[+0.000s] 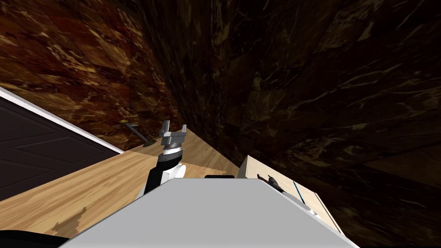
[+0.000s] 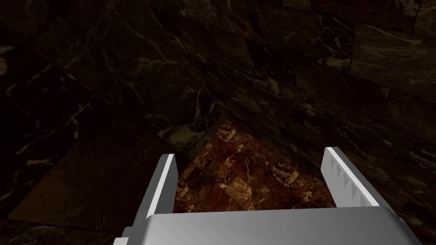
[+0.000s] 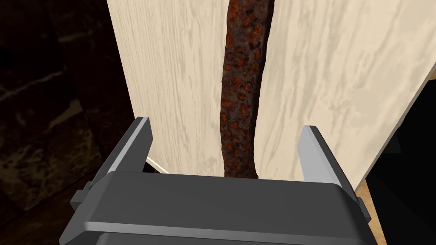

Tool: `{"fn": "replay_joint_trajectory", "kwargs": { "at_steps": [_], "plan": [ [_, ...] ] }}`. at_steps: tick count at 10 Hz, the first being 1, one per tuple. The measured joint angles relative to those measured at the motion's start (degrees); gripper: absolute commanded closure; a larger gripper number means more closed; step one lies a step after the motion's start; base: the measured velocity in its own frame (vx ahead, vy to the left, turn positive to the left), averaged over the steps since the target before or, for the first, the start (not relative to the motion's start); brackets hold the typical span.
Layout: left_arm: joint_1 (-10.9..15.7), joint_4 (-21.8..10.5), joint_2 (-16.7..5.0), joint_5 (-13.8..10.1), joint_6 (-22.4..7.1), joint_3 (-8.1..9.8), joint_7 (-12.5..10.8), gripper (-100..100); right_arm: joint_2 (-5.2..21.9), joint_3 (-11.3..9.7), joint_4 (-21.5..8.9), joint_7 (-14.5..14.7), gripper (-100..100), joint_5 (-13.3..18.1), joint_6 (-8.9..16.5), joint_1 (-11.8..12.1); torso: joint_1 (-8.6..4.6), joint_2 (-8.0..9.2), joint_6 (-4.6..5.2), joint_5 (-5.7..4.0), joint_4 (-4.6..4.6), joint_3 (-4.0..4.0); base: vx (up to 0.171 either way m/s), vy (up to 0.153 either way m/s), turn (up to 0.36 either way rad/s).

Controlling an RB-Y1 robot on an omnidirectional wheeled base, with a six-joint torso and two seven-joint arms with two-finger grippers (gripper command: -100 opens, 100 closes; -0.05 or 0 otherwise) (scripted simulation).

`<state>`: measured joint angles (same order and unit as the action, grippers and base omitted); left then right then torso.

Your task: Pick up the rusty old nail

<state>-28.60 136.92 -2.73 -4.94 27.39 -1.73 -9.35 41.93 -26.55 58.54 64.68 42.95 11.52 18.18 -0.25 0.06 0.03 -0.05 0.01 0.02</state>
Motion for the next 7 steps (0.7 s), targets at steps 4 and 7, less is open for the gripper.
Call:
{"fn": "replay_joint_trajectory", "kwargs": {
  "at_steps": [4,7],
  "plan": [
    [0.0,0.0,0.01,0.0,0.0,-0.01,0.0,0,-1.72,-0.83,-0.6,0.29,100,0.08,1.84,-1.07,0.17,-0.11,-0.07,-0.08,0.0,-0.05,-0.009,-0.005,0.03],
    [0.0,0.0,0.01,0.0,0.0,-0.01,0.0,0,-1.68,-0.87,-0.58,0.38,100,0.13,1.8,-1.09,0.19,-0.12,-0.01,-0.09,0.0,-0.06,0.0,0.0,0.003]
  ]
}}
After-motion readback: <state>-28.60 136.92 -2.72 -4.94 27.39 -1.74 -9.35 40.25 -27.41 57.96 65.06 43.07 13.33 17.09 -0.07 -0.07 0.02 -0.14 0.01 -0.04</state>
